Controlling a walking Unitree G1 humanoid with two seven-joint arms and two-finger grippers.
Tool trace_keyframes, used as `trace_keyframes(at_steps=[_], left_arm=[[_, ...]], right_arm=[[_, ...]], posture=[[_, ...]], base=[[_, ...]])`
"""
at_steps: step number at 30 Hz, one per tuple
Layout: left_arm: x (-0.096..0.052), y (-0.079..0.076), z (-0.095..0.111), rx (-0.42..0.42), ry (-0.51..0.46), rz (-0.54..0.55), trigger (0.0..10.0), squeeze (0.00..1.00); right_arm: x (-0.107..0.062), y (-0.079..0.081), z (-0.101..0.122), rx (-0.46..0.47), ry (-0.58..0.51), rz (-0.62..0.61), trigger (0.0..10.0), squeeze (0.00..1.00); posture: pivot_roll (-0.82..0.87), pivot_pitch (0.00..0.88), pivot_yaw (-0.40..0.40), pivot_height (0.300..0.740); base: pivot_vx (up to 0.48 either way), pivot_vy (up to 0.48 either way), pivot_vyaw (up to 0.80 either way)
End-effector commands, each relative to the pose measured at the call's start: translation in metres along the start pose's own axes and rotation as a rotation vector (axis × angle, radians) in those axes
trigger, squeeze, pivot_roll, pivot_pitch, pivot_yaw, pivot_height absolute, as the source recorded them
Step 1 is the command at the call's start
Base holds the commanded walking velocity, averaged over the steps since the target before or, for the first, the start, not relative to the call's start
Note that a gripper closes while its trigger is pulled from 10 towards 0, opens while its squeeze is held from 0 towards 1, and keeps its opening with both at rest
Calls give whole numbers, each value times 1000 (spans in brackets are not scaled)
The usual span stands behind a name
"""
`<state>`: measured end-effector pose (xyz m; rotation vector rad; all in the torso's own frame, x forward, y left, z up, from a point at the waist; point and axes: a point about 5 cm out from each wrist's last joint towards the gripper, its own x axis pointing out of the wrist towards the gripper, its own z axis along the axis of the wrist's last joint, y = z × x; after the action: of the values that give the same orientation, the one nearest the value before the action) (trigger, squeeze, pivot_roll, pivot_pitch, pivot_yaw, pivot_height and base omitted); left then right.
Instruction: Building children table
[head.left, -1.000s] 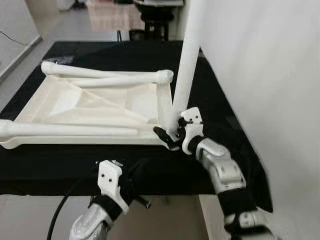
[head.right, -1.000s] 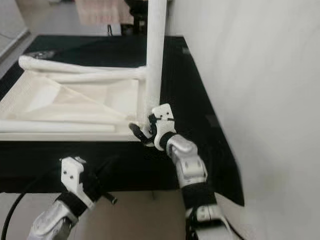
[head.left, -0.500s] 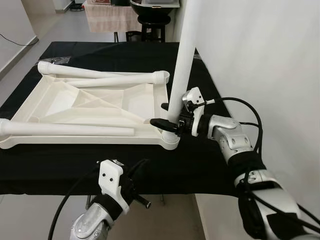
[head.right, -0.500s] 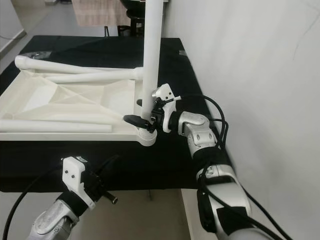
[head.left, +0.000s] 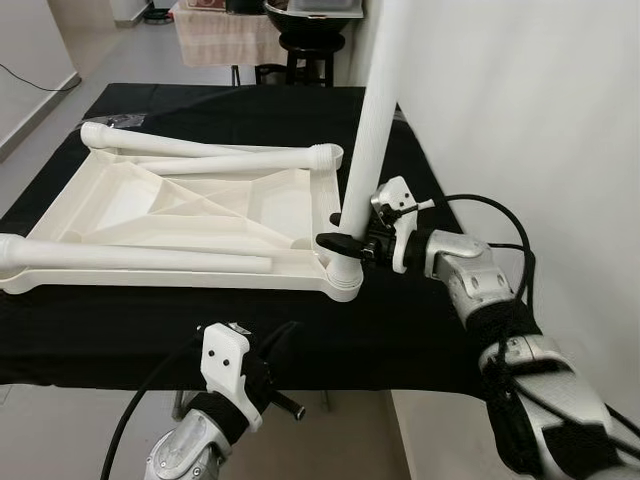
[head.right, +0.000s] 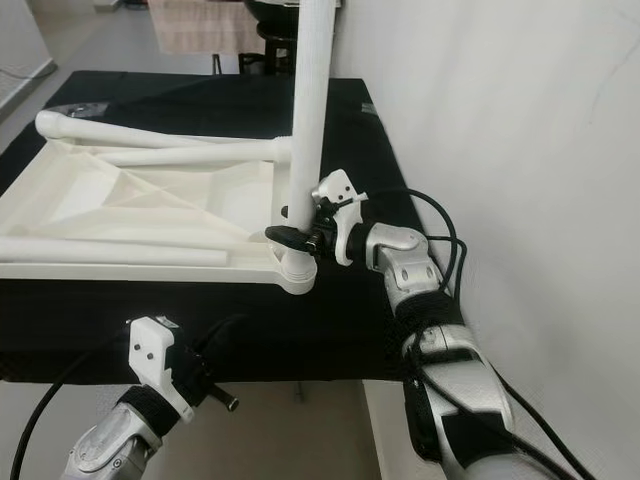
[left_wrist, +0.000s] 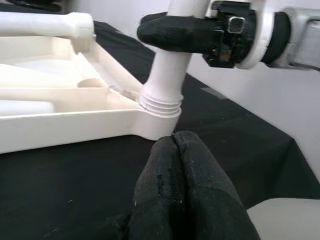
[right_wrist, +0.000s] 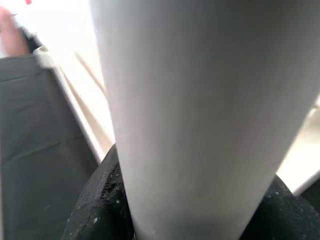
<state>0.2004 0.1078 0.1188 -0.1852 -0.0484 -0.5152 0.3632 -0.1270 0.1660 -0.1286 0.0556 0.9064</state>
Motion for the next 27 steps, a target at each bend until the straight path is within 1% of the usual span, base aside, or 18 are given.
trace_keyframes(at_steps=[1,2,3,4,5,6,7,10,16,17,18,19,20,22,23,25,26,27], left_arm=[[-1,-1,1,4,-2,-6,10000,0],[-1,0,2,5,-2,-6,10000,0],[-2,0,2,5,-3,-6,10000,0],[-2,0,2,6,-3,-6,10000,0],[-2,1,2,7,-1,-6,10000,0],[-2,1,2,7,-1,-6,10000,0],[-2,2,2,8,0,-6,10000,0],[-1,2,2,7,0,-5,10000,0],[1,1,3,7,-7,0,10000,0],[1,1,3,7,-8,0,10000,0],[1,1,3,7,-8,0,10000,0],[2,0,3,6,-8,-1,10000,0],[2,0,3,6,-7,-2,10000,0],[2,0,3,6,-7,-3,10000,0],[3,0,2,5,-6,-3,10000,0],[3,0,2,5,-6,-3,10000,0],[3,0,2,5,-6,-4,10000,0],[3,0,2,5,-6,-3,10000,0]], right_arm=[[3,12,-29,43,118,-78,0,0],[6,15,-34,104,107,-316,0,0],[5,31,-43,157,122,-439,0,0],[3,41,-48,192,134,-515,0,0],[3,45,-40,116,112,-524,0,0],[3,45,-40,116,112,-524,0,0],[5,46,-35,68,97,-500,0,0],[6,39,-39,100,115,-500,0,0],[8,43,-40,112,135,-474,0,0],[8,44,-41,133,150,-459,10000,0],[10,47,-40,149,147,-414,10000,180],[11,48,-39,170,139,-379,10000,706],[12,49,-35,174,131,-357,10000,1000],[13,50,-30,173,118,-331,10000,1000],[14,48,-22,161,82,-275,10000,1000],[14,48,-22,161,82,-275,10000,1000],[16,46,-13,146,38,-200,10000,1000],[16,41,-3,107,-9,-79,10000,1000]], posture=[[92,64,-82,740],[85,70,-76,740],[88,77,-75,740],[91,79,-74,740],[78,72,-64,740],[78,72,-64,740],[69,67,-59,740],[80,69,-74,740],[81,66,-77,740],[78,60,-74,740],[78,59,-74,740],[79,57,-73,740],[79,57,-73,740],[78,56,-74,740],[82,53,-77,740],[82,53,-77,740],[82,51,-78,740],[84,50,-80,740]], base=[[0,0,0],[0,0,0],[0,0,0],[0,0,0],[0,0,0],[0,0,0],[0,0,0],[0,0,0],[0,0,0],[0,0,0],[0,0,0],[0,0,0],[0,0,0],[0,0,0],[0,0,0],[0,0,0],[0,0,0],[0,0,0]])
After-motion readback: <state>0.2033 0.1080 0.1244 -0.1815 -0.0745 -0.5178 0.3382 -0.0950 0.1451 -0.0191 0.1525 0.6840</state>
